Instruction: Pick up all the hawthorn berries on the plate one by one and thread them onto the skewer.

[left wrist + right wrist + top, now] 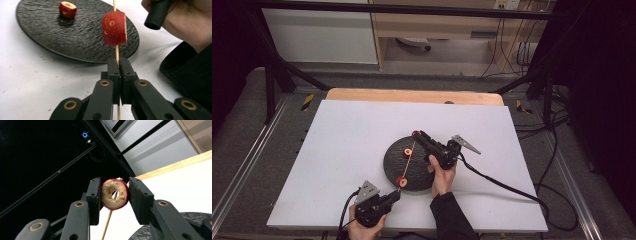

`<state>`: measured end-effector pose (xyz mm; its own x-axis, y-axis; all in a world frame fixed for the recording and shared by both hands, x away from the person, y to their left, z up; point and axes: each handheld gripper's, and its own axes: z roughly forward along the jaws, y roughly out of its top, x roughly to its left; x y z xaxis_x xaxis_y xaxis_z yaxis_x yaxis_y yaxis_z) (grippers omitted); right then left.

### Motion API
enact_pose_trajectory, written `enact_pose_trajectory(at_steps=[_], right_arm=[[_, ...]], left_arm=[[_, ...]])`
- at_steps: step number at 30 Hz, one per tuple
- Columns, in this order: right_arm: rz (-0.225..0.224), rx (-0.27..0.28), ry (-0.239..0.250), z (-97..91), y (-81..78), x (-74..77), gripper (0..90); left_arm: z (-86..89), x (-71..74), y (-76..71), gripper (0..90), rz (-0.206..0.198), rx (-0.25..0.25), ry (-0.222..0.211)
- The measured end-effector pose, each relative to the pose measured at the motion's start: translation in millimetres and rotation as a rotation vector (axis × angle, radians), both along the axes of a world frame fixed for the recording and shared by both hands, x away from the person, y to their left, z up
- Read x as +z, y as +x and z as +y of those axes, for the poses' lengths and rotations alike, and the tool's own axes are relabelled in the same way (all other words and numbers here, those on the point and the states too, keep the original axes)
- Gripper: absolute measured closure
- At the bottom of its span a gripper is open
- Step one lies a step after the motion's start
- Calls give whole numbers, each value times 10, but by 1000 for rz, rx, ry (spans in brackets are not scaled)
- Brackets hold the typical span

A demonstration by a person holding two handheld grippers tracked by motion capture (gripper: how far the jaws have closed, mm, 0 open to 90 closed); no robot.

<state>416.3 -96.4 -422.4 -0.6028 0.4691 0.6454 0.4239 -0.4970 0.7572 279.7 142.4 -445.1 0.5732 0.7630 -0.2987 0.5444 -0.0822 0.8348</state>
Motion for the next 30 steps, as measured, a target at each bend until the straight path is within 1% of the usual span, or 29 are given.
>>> enact_pose_trajectory(at_steps=[2, 5, 7, 9, 10, 12, 14, 16, 19, 21, 24, 27, 28, 29, 30], right_arm=[[-3, 2, -8, -14, 3, 9, 635], [-2, 7, -7, -36, 9, 43, 635], [-8, 3, 5, -57, 16, 70, 635], [4, 8, 18, -70, 24, 95, 635], [13, 12, 22, -72, 25, 101, 635], [29, 21, 31, -77, 32, 102, 635], [51, 33, 49, -73, 31, 104, 635], [69, 43, 64, -66, 29, 91, 635], [80, 51, 77, -59, 23, 83, 635], [79, 46, 68, -56, 22, 80, 636], [80, 44, 55, -62, 21, 86, 636], [91, 57, 68, -73, 27, 106, 636], [94, 58, 66, -78, 29, 109, 636], [101, 61, 66, -84, 28, 116, 636], [113, 61, 67, -88, 30, 126, 635]], left_arm=[[-23, 15, -25, 885, -25, -1, 10], [28, 22, -16, 887, -27, 7, 3], [70, 15, -15, 887, -28, 13, -5], [84, 18, -25, 888, -45, 13, -2], [89, 27, -30, 888, -66, 19, 13], [86, 31, -41, 888, -79, 22, 12], [76, 27, -39, 888, -92, 31, 20], [57, 14, -28, 888, -90, 34, 31], [21, 6, -20, 888, -83, 33, 38], [9, 20, -23, 888, -78, 33, 48], [38, 35, -4, 888, -73, 49, 43], [60, 33, 20, 889, -70, 51, 52], [67, 32, 26, 889, -77, 54, 58], [79, 35, 31, 889, -88, 58, 73], [93, 40, 39, 889, -92, 60, 79]])
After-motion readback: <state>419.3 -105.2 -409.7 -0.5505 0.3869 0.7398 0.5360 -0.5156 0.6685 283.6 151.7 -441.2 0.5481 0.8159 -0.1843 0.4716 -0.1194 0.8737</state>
